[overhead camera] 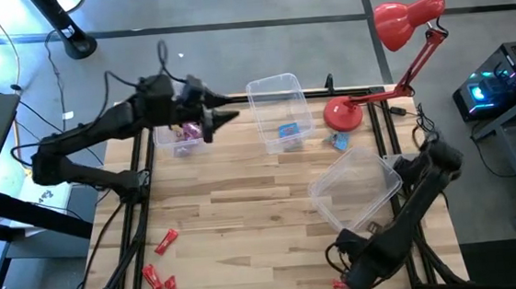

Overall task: Sort candy
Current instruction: Put the blue candy into the top right transparent bin, then put the candy into the top right transparent bin

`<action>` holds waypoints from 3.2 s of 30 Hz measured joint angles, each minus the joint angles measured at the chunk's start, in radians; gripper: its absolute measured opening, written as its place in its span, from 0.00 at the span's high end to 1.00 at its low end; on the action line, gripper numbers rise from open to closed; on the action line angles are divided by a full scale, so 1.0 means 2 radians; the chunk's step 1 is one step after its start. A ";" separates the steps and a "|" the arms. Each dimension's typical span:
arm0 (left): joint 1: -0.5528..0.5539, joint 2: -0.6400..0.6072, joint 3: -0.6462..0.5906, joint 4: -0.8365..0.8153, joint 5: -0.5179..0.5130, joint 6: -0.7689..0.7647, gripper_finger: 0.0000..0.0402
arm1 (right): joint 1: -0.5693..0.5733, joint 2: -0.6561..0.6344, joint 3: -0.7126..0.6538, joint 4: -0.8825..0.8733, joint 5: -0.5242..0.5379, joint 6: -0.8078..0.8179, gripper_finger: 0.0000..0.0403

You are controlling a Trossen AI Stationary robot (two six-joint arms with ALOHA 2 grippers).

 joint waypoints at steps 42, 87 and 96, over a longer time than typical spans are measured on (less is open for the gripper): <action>-0.238 -0.066 -0.001 0.066 -0.099 -0.044 0.38 | -0.632 -0.114 -0.011 0.249 0.117 -0.681 0.67; -0.235 -0.066 -0.002 0.064 -0.139 -0.045 0.38 | -0.727 -0.106 -0.326 0.237 0.096 -0.500 0.45; -0.235 -0.066 -0.002 0.055 -0.139 -0.054 0.38 | -0.715 -0.107 -0.328 0.249 0.111 -0.535 0.74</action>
